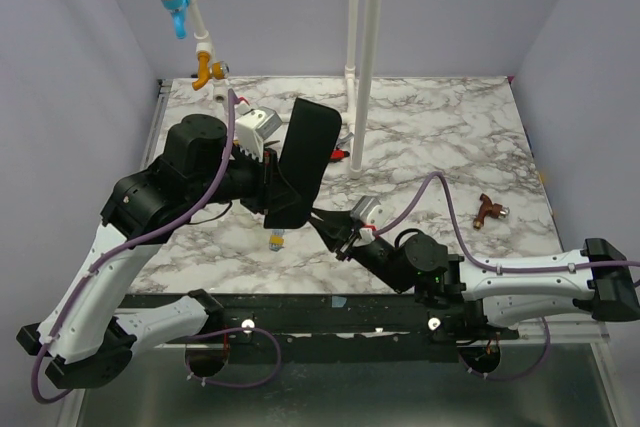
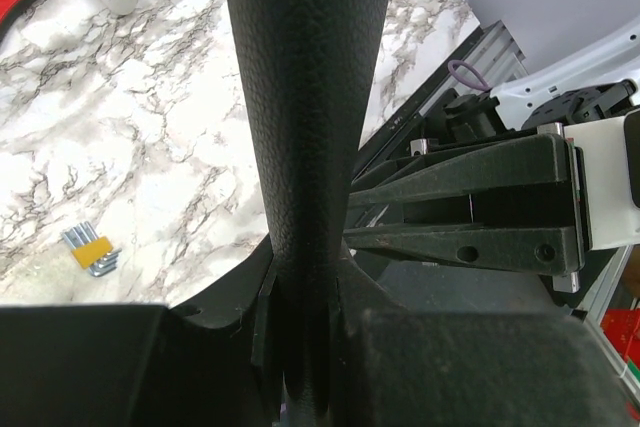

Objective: Sort the hair-cutting tools
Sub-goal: Zip the hairdressing tool bag.

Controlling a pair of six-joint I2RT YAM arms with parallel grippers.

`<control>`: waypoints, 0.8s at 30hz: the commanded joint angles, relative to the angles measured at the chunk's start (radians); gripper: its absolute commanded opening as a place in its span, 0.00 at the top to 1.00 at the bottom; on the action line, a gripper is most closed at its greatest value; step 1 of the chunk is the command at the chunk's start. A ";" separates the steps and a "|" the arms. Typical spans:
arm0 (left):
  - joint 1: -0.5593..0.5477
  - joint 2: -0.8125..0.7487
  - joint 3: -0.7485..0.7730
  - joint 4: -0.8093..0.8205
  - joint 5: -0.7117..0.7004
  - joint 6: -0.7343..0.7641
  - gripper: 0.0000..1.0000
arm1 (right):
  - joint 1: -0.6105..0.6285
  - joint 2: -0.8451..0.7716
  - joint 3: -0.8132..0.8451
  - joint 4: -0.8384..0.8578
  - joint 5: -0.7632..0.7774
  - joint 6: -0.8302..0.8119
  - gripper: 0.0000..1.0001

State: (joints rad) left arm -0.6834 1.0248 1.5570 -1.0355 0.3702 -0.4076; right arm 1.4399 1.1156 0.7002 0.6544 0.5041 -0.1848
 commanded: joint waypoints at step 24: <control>-0.015 -0.112 -0.151 0.126 0.101 -0.017 1.00 | 0.000 -0.010 0.026 0.005 0.268 -0.234 0.99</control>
State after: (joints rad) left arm -0.6895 0.9726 1.4525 -0.9546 0.3779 -0.4103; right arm 1.4460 1.1042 0.7147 0.5961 0.6178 -0.2893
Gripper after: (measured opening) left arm 0.161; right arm 0.009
